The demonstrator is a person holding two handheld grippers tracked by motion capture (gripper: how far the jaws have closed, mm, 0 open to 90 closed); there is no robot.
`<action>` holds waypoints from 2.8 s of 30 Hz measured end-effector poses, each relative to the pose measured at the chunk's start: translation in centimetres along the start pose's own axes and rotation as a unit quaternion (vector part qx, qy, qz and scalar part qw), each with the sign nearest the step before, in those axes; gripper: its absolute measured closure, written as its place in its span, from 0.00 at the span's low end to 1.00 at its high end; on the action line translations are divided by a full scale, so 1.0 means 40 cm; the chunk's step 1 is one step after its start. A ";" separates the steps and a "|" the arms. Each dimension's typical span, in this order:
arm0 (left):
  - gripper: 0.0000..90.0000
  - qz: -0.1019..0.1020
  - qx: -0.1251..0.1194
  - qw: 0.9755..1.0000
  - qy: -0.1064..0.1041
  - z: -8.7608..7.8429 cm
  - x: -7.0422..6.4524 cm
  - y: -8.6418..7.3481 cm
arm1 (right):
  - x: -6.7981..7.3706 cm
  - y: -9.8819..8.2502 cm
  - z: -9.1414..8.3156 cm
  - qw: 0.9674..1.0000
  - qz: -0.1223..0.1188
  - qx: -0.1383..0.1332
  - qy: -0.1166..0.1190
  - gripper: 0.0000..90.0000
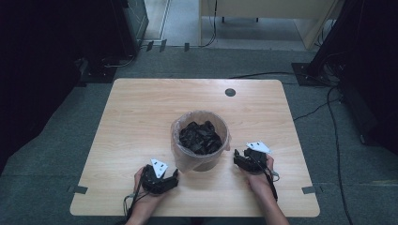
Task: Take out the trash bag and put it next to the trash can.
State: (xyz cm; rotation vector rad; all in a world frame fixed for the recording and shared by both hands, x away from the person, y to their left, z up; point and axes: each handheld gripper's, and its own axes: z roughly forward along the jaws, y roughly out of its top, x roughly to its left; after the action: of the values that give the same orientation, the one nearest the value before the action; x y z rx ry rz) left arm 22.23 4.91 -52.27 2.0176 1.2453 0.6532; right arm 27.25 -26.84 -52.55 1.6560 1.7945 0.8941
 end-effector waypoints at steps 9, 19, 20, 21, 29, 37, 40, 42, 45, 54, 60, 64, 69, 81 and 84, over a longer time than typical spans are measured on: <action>0.28 -0.021 -0.026 0.999 0.007 0.016 -0.022 0.036 | -0.002 -0.001 -0.001 1.000 0.004 0.000 0.004 0.36; 0.61 -0.033 -0.081 0.996 -0.004 0.009 -0.008 0.060 | 0.021 -0.012 -0.010 1.000 -0.016 0.007 -0.002 0.32; 0.64 -0.035 -0.083 0.996 -0.006 0.009 -0.005 0.064 | 0.022 -0.012 -0.011 1.000 -0.017 0.007 -0.002 0.32; 0.68 -0.040 -0.086 0.995 -0.008 0.009 -0.002 0.069 | 0.023 -0.012 -0.011 1.000 -0.018 0.007 -0.002 0.32; 1.00 -0.055 -0.120 0.991 -0.002 -0.018 0.027 0.113 | 0.061 -0.020 -0.017 1.000 -0.025 0.005 0.000 0.32; 1.00 -0.068 -0.139 0.988 0.001 -0.039 0.056 0.140 | 0.106 -0.005 -0.005 0.999 -0.025 -0.027 -0.011 0.32; 1.00 -0.072 -0.146 0.987 0.001 -0.050 0.066 0.148 | 0.116 -0.001 -0.012 0.998 -0.035 -0.051 -0.009 0.41; 1.00 -0.072 -0.149 0.986 0.002 -0.054 0.070 0.153 | 0.121 0.007 -0.019 0.996 -0.047 -0.072 -0.009 0.50; 1.00 -0.077 -0.154 0.985 0.001 -0.058 0.074 0.161 | 0.125 0.021 -0.036 0.994 -0.051 -0.101 0.003 0.70; 1.00 -0.062 -0.195 0.979 0.018 -0.111 0.080 0.194 | 0.119 0.079 -0.125 0.983 -0.029 -0.180 0.005 1.00; 1.00 -0.062 -0.200 0.978 0.002 -0.131 0.082 0.217 | 0.112 0.070 -0.129 0.991 -0.012 -0.129 0.020 0.84; 1.00 -0.071 -0.198 0.978 -0.002 -0.129 0.096 0.223 | 0.092 0.022 -0.106 0.996 -0.020 -0.081 0.026 0.72; 1.00 -0.076 -0.199 0.977 -0.006 -0.132 0.098 0.225 | 0.092 -0.016 -0.074 0.998 -0.019 -0.023 0.050 0.55; 1.00 -0.084 -0.215 0.973 -0.021 -0.144 0.089 0.255 | 0.143 0.008 -0.064 0.992 -0.065 -0.102 0.032 0.91; 1.00 -0.082 -0.218 0.972 -0.022 -0.149 0.084 0.264 | 0.151 0.031 -0.087 0.987 -0.097 -0.126 0.033 1.00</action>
State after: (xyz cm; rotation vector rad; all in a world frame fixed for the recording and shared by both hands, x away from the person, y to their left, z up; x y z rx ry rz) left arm 25.46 6.23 -40.19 1.5421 1.1139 0.7250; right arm 24.74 -21.22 -49.06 1.2848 1.7679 1.0472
